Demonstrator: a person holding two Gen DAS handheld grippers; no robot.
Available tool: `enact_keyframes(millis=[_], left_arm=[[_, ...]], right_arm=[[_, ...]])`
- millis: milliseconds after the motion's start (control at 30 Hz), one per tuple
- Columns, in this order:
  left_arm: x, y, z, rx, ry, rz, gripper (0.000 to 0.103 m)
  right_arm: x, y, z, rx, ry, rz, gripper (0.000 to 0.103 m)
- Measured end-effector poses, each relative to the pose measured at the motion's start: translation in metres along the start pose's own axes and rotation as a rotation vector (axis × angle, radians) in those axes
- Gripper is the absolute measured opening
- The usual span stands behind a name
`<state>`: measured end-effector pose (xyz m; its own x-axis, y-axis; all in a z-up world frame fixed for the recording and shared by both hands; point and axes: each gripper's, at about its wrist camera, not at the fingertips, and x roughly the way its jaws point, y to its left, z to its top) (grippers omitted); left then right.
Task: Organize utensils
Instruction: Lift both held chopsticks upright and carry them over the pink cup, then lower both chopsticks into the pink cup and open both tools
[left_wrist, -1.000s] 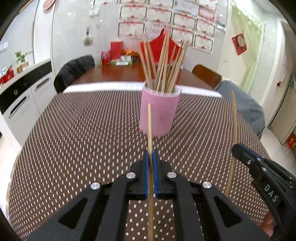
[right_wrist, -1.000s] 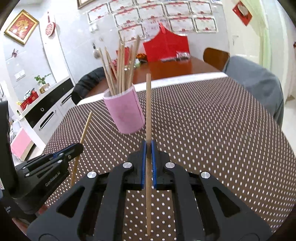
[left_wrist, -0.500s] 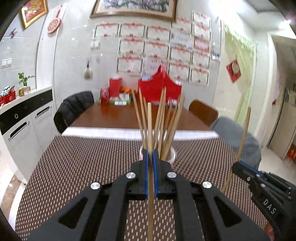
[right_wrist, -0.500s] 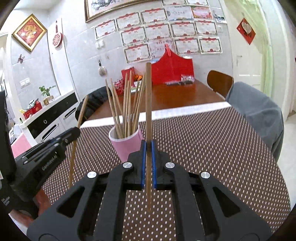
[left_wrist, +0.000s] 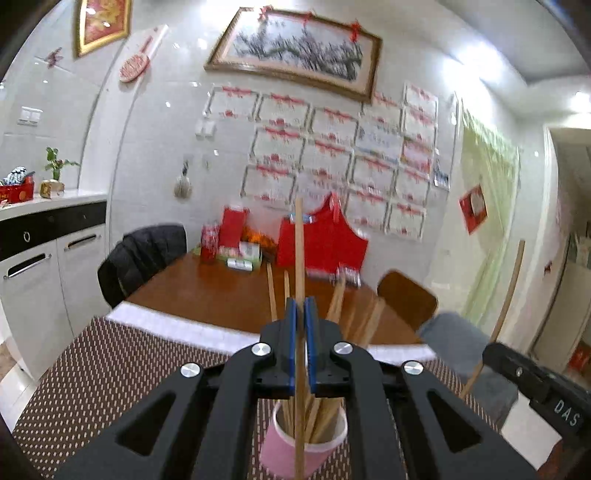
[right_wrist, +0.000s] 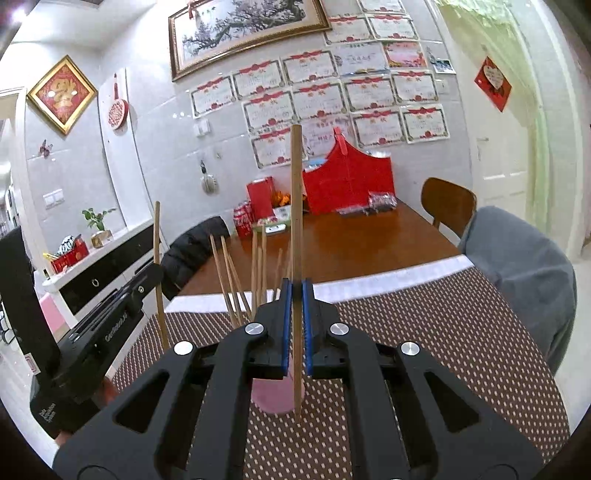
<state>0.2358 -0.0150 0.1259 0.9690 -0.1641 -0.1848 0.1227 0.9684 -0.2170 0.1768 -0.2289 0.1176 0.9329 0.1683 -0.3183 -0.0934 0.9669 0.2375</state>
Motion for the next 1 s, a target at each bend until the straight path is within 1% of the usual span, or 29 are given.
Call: enact_keyframes(millis=[167,267,400,533,600,733,900,1000], left_arm=[[0.008,-0.003,0.013,-0.033,-0.136,0.014,0.006],[0.015,-0.005,0.017,-0.055,-0.185,0.001,0.006],[0.023,-0.009,0.014,-0.060,-0.229,0.004,0.006],[0.031,-0.010,0.003,-0.056,-0.273,0.037,0.006],[0.035,-0.011,-0.003,-0.034,-0.278,0.054,0.006],[0.044,-0.014,-0.015,0.002,-0.249,0.055,0.006],[0.053,-0.014,-0.033,0.059,-0.181,0.053,0.006],[0.054,-0.011,-0.044,0.084,-0.133,0.064,0.006]], right_arm=[[0.017,0.008,0.014,-0.007,-0.014,0.026,0.006],[0.027,0.013,0.020,-0.012,-0.019,0.046,0.006],[0.039,0.018,0.023,-0.022,-0.025,0.055,0.006],[0.056,0.021,0.021,-0.019,-0.009,0.058,0.006],[0.063,0.022,0.018,-0.023,-0.003,0.050,0.006],[0.081,0.020,0.009,-0.008,0.044,0.044,0.006],[0.093,0.020,-0.004,-0.025,0.100,0.035,0.006],[0.099,0.018,-0.016,-0.036,0.150,0.031,0.006]])
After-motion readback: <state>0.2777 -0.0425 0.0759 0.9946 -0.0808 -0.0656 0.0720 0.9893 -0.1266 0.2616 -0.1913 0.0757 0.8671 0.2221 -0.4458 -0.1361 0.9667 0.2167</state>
